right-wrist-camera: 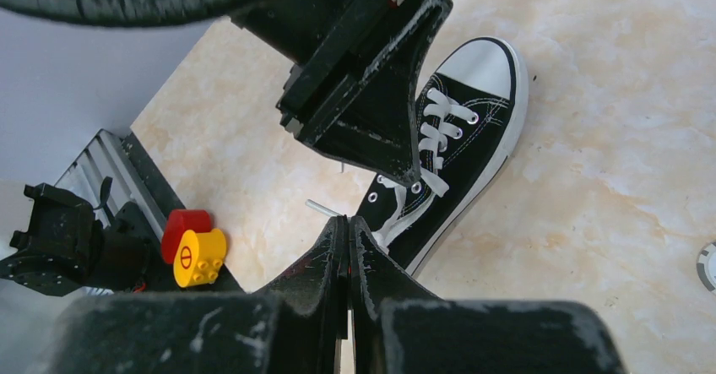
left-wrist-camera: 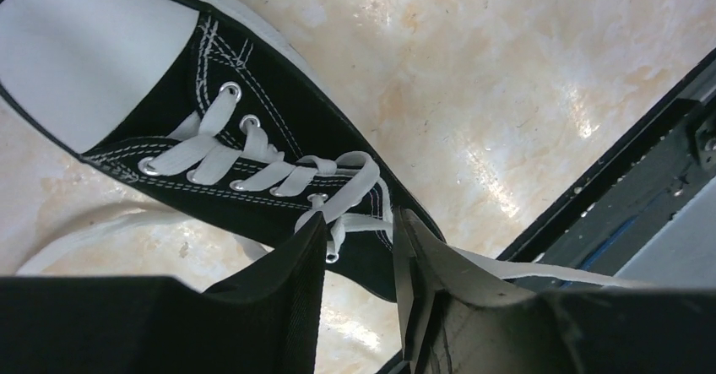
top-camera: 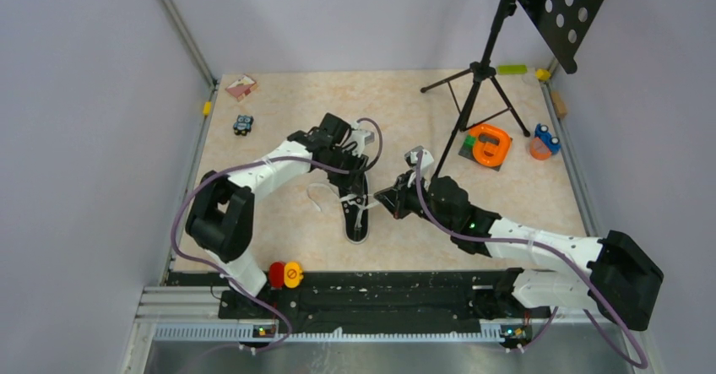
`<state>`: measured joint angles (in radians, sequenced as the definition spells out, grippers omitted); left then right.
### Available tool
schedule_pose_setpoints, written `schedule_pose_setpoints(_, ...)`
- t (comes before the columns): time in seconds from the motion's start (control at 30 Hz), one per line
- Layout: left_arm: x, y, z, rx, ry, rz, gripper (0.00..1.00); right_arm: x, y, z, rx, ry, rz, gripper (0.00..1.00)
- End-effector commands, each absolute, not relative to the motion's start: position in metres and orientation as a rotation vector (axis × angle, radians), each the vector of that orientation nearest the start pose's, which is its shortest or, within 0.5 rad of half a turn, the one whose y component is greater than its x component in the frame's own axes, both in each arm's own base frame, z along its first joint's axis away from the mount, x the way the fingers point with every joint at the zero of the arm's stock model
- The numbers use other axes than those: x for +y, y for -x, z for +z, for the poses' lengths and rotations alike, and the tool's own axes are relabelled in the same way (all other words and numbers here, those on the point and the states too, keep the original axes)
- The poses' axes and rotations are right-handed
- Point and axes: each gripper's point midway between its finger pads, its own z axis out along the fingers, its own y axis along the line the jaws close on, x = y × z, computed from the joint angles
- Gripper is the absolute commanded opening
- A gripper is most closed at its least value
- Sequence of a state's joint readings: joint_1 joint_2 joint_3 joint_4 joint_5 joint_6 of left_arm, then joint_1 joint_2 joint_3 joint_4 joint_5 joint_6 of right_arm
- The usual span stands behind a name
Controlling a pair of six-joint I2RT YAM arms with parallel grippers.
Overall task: Tie the shoes
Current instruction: Cross the shoelace with the shoelace.
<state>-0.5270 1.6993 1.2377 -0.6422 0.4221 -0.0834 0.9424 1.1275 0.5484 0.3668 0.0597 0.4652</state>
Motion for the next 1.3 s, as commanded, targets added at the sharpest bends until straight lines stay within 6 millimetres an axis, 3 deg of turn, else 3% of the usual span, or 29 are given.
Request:
schedule_pose_setpoints(0.0,-0.255,-0.290,0.105,2.444,-0.882,-0.692,0.38,0.314,-0.218,0.199,1.782,0.376,0.973,0.00)
schedule_pose_setpoints(0.13,-0.254,-0.298,0.108,2.373,-0.910,-0.632,0.35,0.315,-0.218,0.199,1.784,0.379,0.972,0.00)
schedule_pose_setpoints(0.4,-0.248,-0.296,0.093,2.388,-0.971,-0.562,0.34,0.316,-0.218,0.200,1.787,0.387,0.971,0.00)
schedule_pose_setpoints(0.9,-0.252,-0.280,0.096,2.356,-1.061,-0.631,0.34,0.317,-0.218,0.200,1.786,0.394,0.974,0.00)
schedule_pose_setpoints(1.27,-0.252,-0.283,0.088,2.368,-1.063,-0.607,0.34,0.318,-0.217,0.199,1.789,0.396,0.978,0.00)
